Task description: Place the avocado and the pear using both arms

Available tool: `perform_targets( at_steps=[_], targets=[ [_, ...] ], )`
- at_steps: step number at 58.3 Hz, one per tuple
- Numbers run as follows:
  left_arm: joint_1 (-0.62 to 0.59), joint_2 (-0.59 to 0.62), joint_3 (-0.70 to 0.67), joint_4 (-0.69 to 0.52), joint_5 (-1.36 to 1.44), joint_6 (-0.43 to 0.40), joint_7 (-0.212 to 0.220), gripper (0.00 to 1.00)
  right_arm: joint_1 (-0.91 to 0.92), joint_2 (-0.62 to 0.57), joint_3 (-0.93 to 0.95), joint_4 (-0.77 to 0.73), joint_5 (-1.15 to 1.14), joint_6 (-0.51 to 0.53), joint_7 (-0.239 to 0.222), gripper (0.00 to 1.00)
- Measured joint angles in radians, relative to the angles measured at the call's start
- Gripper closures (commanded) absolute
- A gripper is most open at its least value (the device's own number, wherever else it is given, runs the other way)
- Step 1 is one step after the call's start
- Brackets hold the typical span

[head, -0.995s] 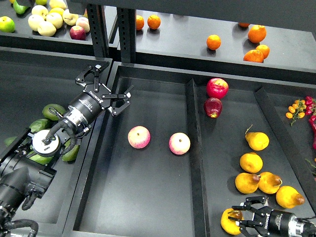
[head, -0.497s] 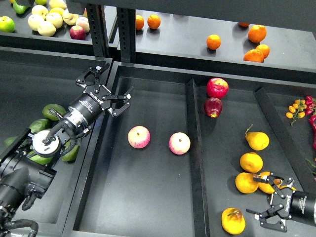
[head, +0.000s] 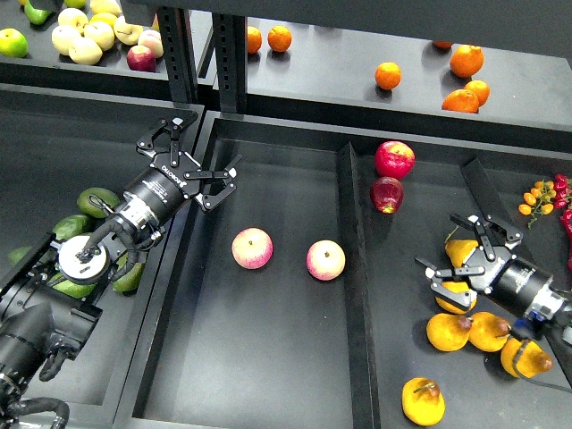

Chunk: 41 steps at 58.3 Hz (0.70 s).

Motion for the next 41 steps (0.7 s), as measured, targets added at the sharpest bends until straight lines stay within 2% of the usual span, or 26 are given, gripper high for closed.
perform_targets(
  at_steps=[7, 26, 29, 34, 41],
  targets=[
    [0.006, 0.000, -0.001, -0.015, 0.000, 0.000, -0.001, 0.01, 0.014, 0.133, 0.167, -0.091, -0.070, 0.000, 0.000, 0.01],
    [0.004, 0.000, -0.003, 0.005, -0.002, 0.000, -0.003, 0.01, 0.058, 0.260, 0.271, -0.156, -0.277, 0.000, 0.005, 0.01],
    [-0.001, 0.000, -0.003, 0.011, -0.002, 0.000, -0.007, 0.01, 0.076, 0.282, 0.289, -0.181, -0.302, 0.000, 0.042, 0.01],
    [-0.013, 0.000, -0.002, 0.030, -0.001, 0.000, -0.016, 0.01, 0.108, 0.302, 0.330, -0.245, -0.362, 0.000, 0.143, 0.01],
    [-0.038, 0.000, -0.002, 0.064, 0.000, -0.001, -0.026, 0.01, 0.146, 0.307, 0.378, -0.320, -0.469, 0.000, 0.249, 0.01]
  ],
)
